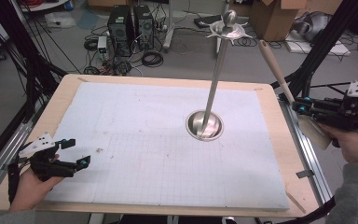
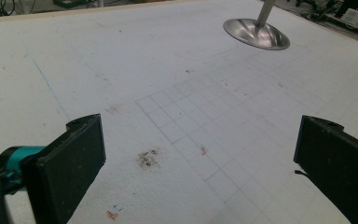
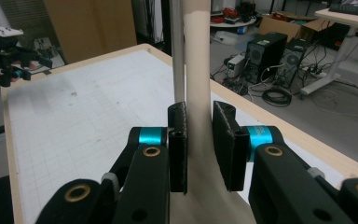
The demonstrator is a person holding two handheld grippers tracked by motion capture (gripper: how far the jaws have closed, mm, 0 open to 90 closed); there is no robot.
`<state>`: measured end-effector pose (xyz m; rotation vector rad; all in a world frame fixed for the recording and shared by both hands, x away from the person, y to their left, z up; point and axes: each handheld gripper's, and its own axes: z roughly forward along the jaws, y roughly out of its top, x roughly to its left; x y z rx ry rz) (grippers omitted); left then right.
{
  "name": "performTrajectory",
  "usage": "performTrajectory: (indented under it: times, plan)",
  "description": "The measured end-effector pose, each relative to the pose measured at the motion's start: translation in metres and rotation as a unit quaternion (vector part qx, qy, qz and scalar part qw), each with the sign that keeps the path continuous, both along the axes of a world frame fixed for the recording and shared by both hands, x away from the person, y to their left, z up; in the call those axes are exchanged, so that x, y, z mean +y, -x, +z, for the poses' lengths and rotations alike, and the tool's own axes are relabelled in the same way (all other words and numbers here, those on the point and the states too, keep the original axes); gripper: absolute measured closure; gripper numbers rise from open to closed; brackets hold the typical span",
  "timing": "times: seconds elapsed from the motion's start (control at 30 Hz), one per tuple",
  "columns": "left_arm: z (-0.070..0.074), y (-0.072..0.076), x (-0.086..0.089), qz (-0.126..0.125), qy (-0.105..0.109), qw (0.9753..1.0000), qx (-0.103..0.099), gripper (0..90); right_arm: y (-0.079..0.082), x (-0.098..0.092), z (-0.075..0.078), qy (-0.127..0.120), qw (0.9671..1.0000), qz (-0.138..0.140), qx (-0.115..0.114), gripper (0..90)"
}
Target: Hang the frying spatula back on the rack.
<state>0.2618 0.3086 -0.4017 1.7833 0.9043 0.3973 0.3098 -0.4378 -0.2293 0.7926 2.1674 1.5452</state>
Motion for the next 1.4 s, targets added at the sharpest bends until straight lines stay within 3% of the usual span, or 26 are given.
performTrajectory:
  times: [0.83, 1.4]
  plan:
    - [-0.001, 0.000, 0.003, 0.005, 0.005, 1.0000, 0.003, 2.4, -0.007, 0.010, 0.008, -0.009, 0.9999, 0.006, -0.008, 76.3]
    - [-0.002, 0.002, 0.007, 0.008, 0.006, 0.9999, 0.004, 2.4, -0.015, 0.015, 0.008, -0.017, 0.9998, 0.012, 0.004, 76.2]
